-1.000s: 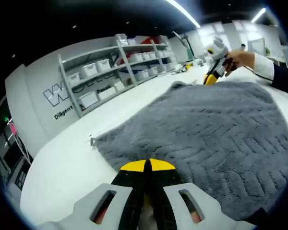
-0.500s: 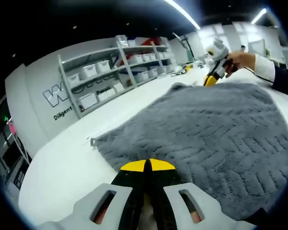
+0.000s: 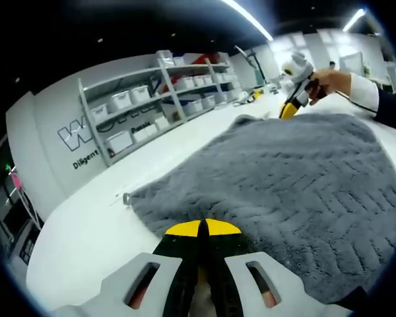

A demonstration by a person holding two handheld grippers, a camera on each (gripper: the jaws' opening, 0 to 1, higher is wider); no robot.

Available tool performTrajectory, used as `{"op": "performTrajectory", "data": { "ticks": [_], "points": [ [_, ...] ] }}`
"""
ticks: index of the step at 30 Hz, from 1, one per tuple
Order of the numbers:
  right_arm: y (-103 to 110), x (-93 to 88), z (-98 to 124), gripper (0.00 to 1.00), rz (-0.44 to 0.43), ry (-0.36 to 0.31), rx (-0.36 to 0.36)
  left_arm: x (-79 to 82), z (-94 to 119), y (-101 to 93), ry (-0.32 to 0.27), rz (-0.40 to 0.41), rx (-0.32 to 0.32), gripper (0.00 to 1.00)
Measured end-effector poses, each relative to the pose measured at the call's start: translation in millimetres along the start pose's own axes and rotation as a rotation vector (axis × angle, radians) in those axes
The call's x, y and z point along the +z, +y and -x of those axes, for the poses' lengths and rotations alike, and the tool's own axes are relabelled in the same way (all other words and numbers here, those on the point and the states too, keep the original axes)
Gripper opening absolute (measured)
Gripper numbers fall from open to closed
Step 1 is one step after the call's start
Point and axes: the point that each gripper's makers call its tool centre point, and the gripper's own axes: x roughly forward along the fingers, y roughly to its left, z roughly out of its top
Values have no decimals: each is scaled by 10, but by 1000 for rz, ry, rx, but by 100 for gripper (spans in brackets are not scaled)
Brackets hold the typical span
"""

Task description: Open the folded towel by lifting each exposed corner and separating the folded layers until the towel lies flat within the target outline without major curled edges

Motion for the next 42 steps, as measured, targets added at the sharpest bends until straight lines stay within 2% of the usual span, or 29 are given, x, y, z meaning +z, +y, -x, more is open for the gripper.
{"op": "performTrajectory", "data": {
  "ticks": [6, 12, 15, 18, 22, 26, 29, 31, 33, 35, 37, 39, 41, 42],
  "points": [
    [37, -27, -20, 4, 2, 1, 30, 10, 6, -3, -10, -24, -5, 1],
    [70, -16, -25, 5, -31, -18, 65, 2, 9, 20, -21, 35, -31, 1],
    [110, -1, -28, 0, -45, -24, 88, 9, 7, 13, -26, 30, -36, 1],
    [110, 69, 10, 0, -62, -63, 94, 29, 30, 11, -34, 14, -41, 1],
    [117, 60, -8, 0, -81, -73, 108, 64, 52, -25, -61, 86, -80, 2],
    [85, 10, -25, 0, -94, -56, 81, 53, 54, 2, -64, 116, -84, 7],
    [85, 125, 17, 0, -120, -116, 81, 91, 68, 35, -86, 167, -91, 12],
    [136, 225, 54, 0, -167, -165, 119, 150, 86, 11, -120, 239, -130, 15],
    [133, 292, 79, 0, -185, -203, 126, 216, 101, -14, -161, 272, -166, 22],
    [174, 261, 86, 0, -198, -198, 130, 259, 121, -31, -183, 296, -189, 27],
    [115, 256, 87, 0, -196, -192, 112, 325, 151, -31, -214, 327, -207, 27],
    [77, 275, 100, 0, -211, -202, 122, 340, 163, -28, -224, 345, -214, 28],
    [145, 304, 128, 0, -239, -230, 152, 345, 158, -35, -226, 358, -219, 29],
    [119, 303, 131, 0, -237, -220, 147, 337, 153, -41, -224, 361, -220, 29]
  ]
}}
